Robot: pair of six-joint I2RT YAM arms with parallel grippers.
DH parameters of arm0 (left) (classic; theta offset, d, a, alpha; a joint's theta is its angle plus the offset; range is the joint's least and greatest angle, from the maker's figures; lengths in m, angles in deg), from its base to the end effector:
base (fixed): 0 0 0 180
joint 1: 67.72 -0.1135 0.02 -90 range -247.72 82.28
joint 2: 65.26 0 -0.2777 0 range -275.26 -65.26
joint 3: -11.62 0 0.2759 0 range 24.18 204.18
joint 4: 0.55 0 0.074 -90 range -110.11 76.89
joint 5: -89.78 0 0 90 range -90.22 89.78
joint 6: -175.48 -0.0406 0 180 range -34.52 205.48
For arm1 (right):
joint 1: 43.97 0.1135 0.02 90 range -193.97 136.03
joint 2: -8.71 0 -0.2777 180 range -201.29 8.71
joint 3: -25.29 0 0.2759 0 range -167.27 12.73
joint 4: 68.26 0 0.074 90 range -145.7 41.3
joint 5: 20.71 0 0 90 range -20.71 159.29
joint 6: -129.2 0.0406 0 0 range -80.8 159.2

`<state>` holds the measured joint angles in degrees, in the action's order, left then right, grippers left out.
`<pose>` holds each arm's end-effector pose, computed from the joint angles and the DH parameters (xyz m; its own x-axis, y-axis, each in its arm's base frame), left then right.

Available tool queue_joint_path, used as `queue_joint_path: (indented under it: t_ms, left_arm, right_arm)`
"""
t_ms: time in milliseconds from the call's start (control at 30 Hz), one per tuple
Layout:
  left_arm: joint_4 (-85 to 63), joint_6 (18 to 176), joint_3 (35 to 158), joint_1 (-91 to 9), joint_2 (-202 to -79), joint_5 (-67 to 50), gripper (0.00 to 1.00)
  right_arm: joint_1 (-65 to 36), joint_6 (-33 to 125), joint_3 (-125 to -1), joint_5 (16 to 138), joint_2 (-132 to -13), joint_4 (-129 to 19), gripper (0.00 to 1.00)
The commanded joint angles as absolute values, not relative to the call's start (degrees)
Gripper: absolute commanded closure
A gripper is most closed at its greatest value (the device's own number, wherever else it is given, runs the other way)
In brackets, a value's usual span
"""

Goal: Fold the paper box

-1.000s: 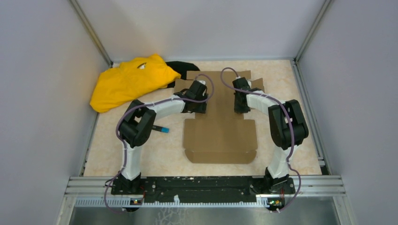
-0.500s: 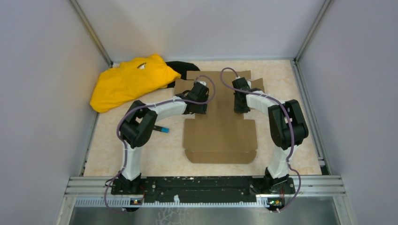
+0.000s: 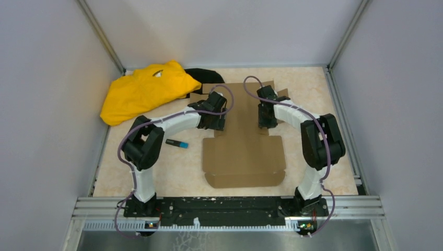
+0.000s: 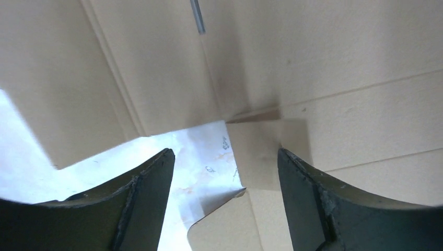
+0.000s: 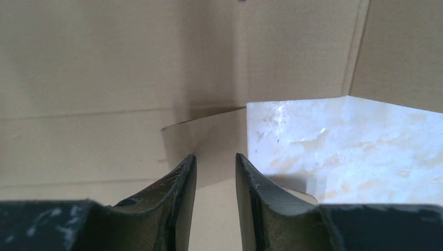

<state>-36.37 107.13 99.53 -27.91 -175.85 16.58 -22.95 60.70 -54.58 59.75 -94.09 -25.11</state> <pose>0.3387 -0.2671 0.1708 -0.7921 0.2004 -0.5766 0.2202 0.9748 0.0363 0.3589 0.1307 0.1726 -0.9006 0.0411 -0.4328 0.0420 0.9991 0.0076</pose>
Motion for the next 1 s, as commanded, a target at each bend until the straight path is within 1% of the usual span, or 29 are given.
queue_joint_path:
  t_ms: [0,100,167,300,367,400,433,500,567,600,633,700,800,967]
  left_arm:
    - [-44.19,103.52,109.85,-30.13,-171.02,15.35,0.20]
    - [-45.80,101.63,117.77,-32.92,-171.11,12.58,0.17]
    - [-46.48,101.12,122.32,-36.83,-172.47,9.39,0.14]
    - [-46.20,101.50,128.94,-44.27,-177.24,1.75,0.12]
    - [-43.65,101.18,130.33,-46.93,-179.79,-2.51,0.14]
    - [-42.89,100.95,130.99,-47.91,-181.33,-3.69,0.17]
    - [-42.08,100.54,131.64,-48.59,-182.87,-4.74,0.21]
    - [-40.89,99.66,133.07,-49.30,-185.72,-6.06,0.40]
    - [-40.38,99.17,135.29,-49.52,-188.48,-6.58,0.64]
    - [-40.40,98.86,136.53,-49.53,-189.88,-6.50,0.72]
    - [-40.55,98.58,137.87,-49.53,-191.10,-5.82,0.74]
    - [-41.23,97.80,140.11,-49.53,-193.77,-3.23,0.75]
    - [-41.93,96.93,142.37,-50.34,-195.88,2.01,0.75]
    - [-39.66,97.97,141.99,-53.74,-197.53,2.58,0.73]
  right_arm:
    - [-22.57,59.61,-65.87,63.24,-86.92,-18.71,0.62]
    - [-25.39,58.99,-72.15,68.01,-85.81,-17.09,0.50]
    - [-29.01,59.10,-76.07,72.63,-86.70,-16.73,0.43]
    - [-37.10,59.68,-84.07,80.95,-92.70,-16.40,0.40]
    - [-40.10,59.84,-88.42,82.34,-96.97,-15.98,0.40]
    - [-41.32,59.87,-90.69,82.99,-99.43,-15.61,0.41]
    - [-42.37,60.17,-92.65,83.38,-101.44,-15.42,0.43]
    - [-43.59,60.46,-96.40,82.78,-106.24,-15.12,0.48]
    - [-43.70,60.46,-99.43,81.22,-109.72,-15.26,0.54]
    - [-43.70,60.47,-100.85,80.29,-111.52,-15.23,0.55]
    - [-43.70,60.47,-102.39,79.75,-113.18,-15.27,0.57]
    - [-43.70,60.67,-105.74,78.86,-116.68,-15.30,0.64]
    - [-43.71,60.70,-110.00,77.66,-121.42,-15.37,0.66]
    - [-43.70,60.02,-117.80,75.65,-128.41,-13.93,0.67]
